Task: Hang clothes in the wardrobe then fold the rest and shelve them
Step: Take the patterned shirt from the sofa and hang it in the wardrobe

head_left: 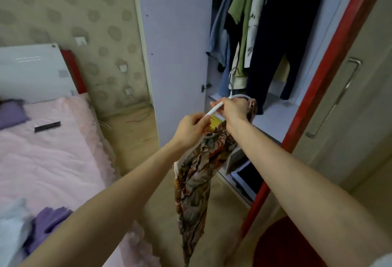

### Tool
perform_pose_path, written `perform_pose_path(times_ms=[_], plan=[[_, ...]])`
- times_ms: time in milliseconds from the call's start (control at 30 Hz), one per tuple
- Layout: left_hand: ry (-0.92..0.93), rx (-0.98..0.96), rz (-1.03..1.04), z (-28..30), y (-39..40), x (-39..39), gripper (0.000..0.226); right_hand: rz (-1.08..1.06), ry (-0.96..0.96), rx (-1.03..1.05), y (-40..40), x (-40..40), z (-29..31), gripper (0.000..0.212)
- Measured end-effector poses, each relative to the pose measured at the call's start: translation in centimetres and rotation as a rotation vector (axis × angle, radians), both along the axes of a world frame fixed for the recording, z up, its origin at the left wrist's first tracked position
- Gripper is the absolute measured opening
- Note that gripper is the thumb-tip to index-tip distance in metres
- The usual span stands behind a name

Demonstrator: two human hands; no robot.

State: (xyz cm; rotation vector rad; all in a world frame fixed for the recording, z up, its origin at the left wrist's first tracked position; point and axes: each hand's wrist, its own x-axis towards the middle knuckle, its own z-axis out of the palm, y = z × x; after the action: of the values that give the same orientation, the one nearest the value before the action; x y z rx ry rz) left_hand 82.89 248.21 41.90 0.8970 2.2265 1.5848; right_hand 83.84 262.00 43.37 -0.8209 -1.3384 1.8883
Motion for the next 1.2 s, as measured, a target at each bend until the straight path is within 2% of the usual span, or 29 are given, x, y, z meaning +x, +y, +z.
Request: perform_pose_path(times_ms=[133,233,467,567,667,800,1000,1200], plan=[[0.051,0.092,-0.006,3.1,4.3,-3.5,0.034,-0.092,0.124,0.096,3.8,-4.2,2.7,0.018],[0.096,0.124,-0.031,6.2,7.8,-7.2,0.032,-0.129,0.204,0.114,6.9,-7.5,5.8,0.017],[0.221,0.211,-0.188,12.4,16.8,-16.6,0.033,-0.143,0.385,-0.002,15.8,-14.0,13.5,0.017],[0.247,0.271,-0.281,13.9,20.7,-20.4,0.032,-0.155,0.357,0.071,19.2,-15.9,15.8,0.007],[0.274,0.302,-0.453,17.2,25.9,-24.7,0.031,-0.252,0.362,0.175,22.9,-17.5,19.9,0.017],[0.297,0.309,-0.615,22.8,31.7,-27.6,0.033,-0.326,0.323,0.28,26.3,-18.2,25.6,0.011],[0.369,0.415,-0.601,29.7,39.5,-28.4,0.043,-0.374,0.255,0.411,32.2,-19.1,32.0,0.013],[0.401,0.464,-0.564,32.7,47.2,-29.5,0.034,-0.488,0.033,0.569,40.1,-20.4,35.1,0.017]])
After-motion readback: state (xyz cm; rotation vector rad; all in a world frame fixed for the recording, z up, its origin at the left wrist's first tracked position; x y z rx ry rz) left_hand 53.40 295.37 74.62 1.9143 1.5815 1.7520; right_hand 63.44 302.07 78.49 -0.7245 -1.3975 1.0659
